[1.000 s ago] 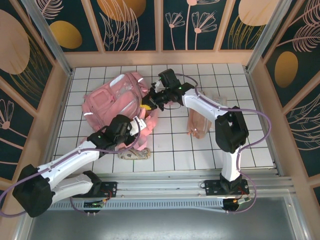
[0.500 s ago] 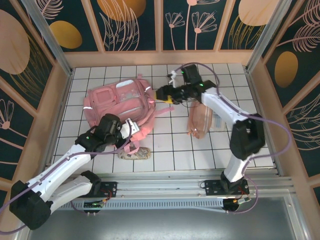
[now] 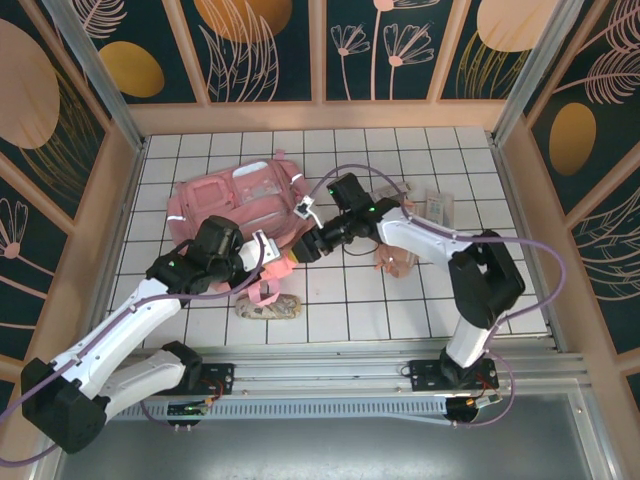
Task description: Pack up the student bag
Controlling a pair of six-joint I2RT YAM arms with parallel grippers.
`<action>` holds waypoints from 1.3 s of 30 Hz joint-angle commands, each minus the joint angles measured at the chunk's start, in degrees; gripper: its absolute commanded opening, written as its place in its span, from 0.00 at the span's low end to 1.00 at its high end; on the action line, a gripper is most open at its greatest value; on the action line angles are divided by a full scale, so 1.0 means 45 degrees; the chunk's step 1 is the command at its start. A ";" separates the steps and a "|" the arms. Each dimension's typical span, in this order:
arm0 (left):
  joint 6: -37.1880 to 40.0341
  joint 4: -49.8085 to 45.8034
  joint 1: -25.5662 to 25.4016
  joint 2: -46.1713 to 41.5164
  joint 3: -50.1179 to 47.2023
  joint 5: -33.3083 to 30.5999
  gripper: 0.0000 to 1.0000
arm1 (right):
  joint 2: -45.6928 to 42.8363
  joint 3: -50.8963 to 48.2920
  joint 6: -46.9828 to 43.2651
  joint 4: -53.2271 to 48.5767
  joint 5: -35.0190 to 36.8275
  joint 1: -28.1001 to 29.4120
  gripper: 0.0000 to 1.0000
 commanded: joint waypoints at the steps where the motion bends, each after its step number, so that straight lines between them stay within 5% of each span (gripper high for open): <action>1: 0.0263 0.0627 0.0028 -0.0209 0.0723 0.0680 0.00 | 0.0268 0.0587 -0.0068 -0.0337 0.0684 0.0065 0.62; 20: -0.0062 0.0818 0.0028 0.0025 0.0991 0.0614 0.00 | 0.1446 0.2329 -0.0471 -0.2136 0.1225 0.1177 0.59; 24: -0.0023 0.0792 0.0028 -0.0004 0.0937 0.0569 0.00 | 0.1566 0.2304 -0.0271 -0.1969 0.1436 0.1207 0.43; 28: 0.0064 0.0615 0.0028 -0.0140 0.0829 0.0501 0.00 | 0.1705 0.2401 -0.0725 -0.2392 0.1372 0.1176 0.00; 39: 0.0857 -0.0475 0.0028 -0.0879 0.0540 -0.0602 0.00 | 0.1747 0.3006 -0.5708 -0.5542 0.5339 -0.1369 0.00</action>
